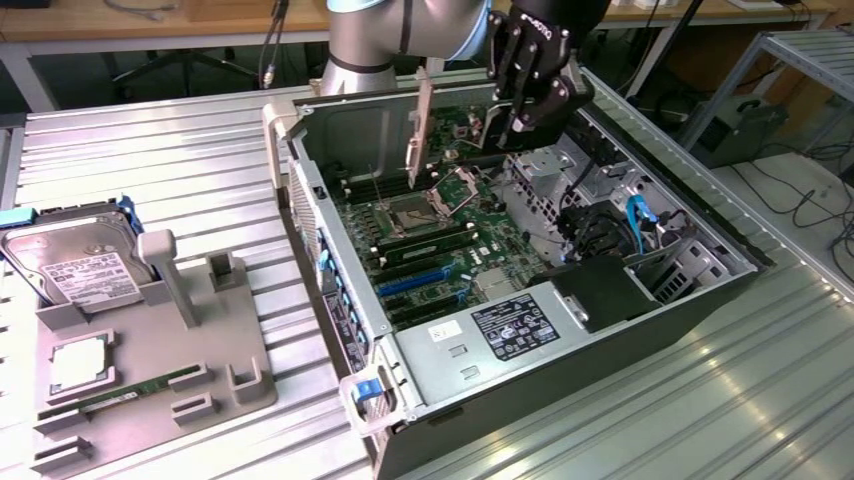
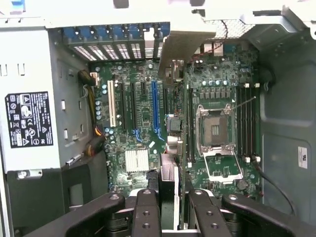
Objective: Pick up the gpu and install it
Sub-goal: 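Insert the gpu into the slot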
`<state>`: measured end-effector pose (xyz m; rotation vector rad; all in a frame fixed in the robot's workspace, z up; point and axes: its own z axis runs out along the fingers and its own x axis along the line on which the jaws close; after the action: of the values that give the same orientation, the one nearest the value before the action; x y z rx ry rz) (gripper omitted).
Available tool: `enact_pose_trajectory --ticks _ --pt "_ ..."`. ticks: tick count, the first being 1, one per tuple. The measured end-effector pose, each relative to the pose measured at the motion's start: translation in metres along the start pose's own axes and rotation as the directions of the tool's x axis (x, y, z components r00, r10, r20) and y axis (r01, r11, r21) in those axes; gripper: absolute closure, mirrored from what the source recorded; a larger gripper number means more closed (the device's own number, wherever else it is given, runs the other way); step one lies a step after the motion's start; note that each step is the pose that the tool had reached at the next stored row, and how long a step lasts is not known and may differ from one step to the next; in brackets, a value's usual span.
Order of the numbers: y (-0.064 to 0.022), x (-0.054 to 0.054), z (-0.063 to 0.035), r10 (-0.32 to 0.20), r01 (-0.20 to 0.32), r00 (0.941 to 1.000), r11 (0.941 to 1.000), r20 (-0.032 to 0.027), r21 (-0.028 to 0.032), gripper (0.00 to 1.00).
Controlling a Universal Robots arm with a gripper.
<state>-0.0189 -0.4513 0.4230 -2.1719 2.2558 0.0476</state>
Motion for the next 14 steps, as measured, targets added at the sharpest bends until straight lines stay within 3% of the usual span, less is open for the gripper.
enact_pose_trajectory --ticks 11,14 --pt "0.0001 0.0008 0.0008 -0.118 0.118 0.993 0.993 -0.0014 -0.0035 0.72" --pt "0.0001 0.0009 0.0031 -0.114 0.114 0.9935 0.9934 -0.0008 -0.0124 0.72"
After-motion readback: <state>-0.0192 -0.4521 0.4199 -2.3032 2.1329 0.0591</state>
